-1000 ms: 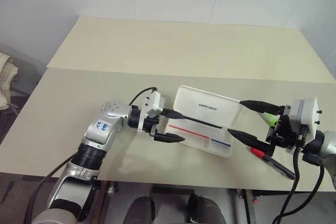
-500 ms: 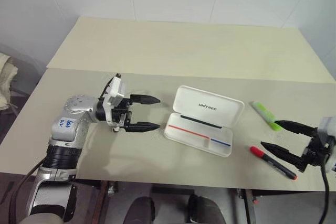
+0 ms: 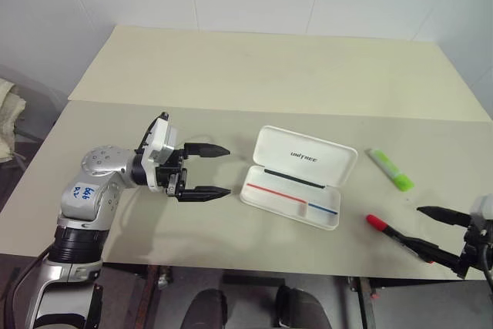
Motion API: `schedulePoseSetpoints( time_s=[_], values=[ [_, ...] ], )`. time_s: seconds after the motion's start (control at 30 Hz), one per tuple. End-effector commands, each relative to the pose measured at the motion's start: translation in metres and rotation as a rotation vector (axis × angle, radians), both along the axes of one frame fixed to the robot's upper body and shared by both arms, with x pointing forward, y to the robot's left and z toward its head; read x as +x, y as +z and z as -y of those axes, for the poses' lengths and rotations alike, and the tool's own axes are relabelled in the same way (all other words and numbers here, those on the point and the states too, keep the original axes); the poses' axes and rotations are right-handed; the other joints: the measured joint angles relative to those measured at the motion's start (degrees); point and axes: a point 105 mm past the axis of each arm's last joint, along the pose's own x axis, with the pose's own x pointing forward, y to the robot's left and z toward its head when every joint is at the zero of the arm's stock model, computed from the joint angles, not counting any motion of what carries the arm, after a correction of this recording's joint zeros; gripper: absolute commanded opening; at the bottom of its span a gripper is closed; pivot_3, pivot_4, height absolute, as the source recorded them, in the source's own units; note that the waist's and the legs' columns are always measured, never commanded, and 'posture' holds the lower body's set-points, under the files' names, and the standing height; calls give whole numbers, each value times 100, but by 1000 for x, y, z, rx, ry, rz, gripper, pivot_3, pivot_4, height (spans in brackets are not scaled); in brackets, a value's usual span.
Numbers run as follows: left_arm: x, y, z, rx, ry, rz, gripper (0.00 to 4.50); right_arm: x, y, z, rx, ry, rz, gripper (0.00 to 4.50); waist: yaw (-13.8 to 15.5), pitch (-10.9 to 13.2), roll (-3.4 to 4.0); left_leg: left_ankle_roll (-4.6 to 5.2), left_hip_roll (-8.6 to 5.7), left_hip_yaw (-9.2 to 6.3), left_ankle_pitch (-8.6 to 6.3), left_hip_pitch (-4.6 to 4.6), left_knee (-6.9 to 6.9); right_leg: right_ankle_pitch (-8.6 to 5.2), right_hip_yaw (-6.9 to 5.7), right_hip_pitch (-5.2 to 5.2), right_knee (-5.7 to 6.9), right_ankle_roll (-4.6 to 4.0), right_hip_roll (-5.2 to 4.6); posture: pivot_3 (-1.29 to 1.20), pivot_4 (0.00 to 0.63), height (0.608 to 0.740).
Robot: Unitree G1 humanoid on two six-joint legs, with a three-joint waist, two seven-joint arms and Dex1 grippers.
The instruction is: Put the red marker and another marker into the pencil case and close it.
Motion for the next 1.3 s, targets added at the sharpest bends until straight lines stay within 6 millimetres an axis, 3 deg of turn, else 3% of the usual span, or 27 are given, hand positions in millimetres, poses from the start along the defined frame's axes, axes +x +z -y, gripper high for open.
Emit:
schedulePoseSetpoints(
  time_s=[0.03,0.43,0.53,0.77,0.87,1.03,1.07,1.17,1.3],
  values=[
    [3,20,-4,-12,-9,78,4491,6,-14,7,-2,-23,5,4500,-5,1,-5,0,0,0,0,0,0,0,0,0,0,0,0,0,150,740],
    [11,27,-8,20,-44,131,4491,12,-58,10,-34,-35,-48,4500,-85,-15,-16,-3,0,5,2,2,2,0,-1,2,0,0,0,0,150,740],
    [13,27,-10,25,-46,144,4500,13,-60,6,-48,-21,-38,3868,-125,-15,-17,-4,0,4,2,7,4,0,1,7,5,0,0,0,150,740],
    [18,24,-10,37,-58,169,4500,22,-49,-8,-53,3,51,1345,-136,-15,-17,-7,4,1,4,5,1,0,-2,4,2,0,4,0,150,740],
    [20,22,-9,45,-69,184,4500,29,-38,-12,-60,6,105,591,-152,-15,-18,-7,5,4,4,6,2,0,0,4,5,0,4,0,150,740],
    [23,18,-11,74,-82,212,4500,41,-8,-19,-76,37,205,591,-137,-14,-10,-10,5,2,6,6,2,0,0,1,9,-1,4,0,150,740],
    [25,15,-12,89,-80,219,4500,47,7,-24,-73,56,249,591,-137,-14,-11,-10,5,2,6,5,2,0,0,1,7,-1,3,0,150,740],
    [29,10,-17,119,-66,234,4500,59,40,-43,-59,121,333,591,-135,-11,-6,-9,1,5,5,2,1,0,1,-3,5,-1,1,0,150,740],
    [32,5,-23,132,-44,237,4500,70,63,-77,-36,235,376,591,-130,-11,-6,-9,6,-2,5,-1,-1,0,-7,-6,5,-1,4,0,150,740]
  ],
)
